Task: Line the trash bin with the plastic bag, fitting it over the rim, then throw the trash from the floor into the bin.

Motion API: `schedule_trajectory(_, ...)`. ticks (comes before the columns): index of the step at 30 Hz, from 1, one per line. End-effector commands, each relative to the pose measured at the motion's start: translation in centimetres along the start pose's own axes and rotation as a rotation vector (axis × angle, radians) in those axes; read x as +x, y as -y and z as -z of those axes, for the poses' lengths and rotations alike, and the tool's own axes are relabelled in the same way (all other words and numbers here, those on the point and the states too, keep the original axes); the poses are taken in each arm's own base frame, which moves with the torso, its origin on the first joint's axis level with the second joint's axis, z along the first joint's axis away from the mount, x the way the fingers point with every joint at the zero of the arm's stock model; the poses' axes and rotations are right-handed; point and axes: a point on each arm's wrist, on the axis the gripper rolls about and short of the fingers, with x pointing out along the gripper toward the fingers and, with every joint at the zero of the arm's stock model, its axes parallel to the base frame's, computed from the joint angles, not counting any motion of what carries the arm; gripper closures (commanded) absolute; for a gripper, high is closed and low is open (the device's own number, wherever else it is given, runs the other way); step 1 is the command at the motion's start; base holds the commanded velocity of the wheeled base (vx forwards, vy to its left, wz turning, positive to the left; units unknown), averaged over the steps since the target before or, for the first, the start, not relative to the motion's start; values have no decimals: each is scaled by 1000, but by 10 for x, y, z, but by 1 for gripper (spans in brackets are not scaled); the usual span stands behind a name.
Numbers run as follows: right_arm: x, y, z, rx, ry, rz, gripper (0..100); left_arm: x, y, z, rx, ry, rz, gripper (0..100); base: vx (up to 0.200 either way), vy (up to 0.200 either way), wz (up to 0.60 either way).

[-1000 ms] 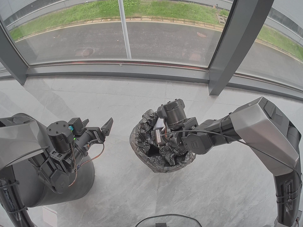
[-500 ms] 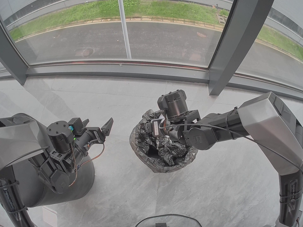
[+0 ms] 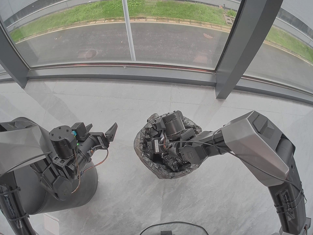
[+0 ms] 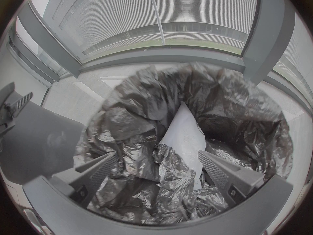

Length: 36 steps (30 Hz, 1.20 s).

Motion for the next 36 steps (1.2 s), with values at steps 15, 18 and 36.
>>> schedule_trajectory(15,44,27,9,17,-12,68,0,2,-1,6,2,-18,-4,0,0,0,0)
schedule_trajectory(18,28,25,-10,30,24,63,0,1,-1,4,1,-12,-3,0,0,0,0)
schedule_trajectory(36,-197,62,-101,84,226,93,0,-24,16,-23,29,46,54,0,0,0,0)
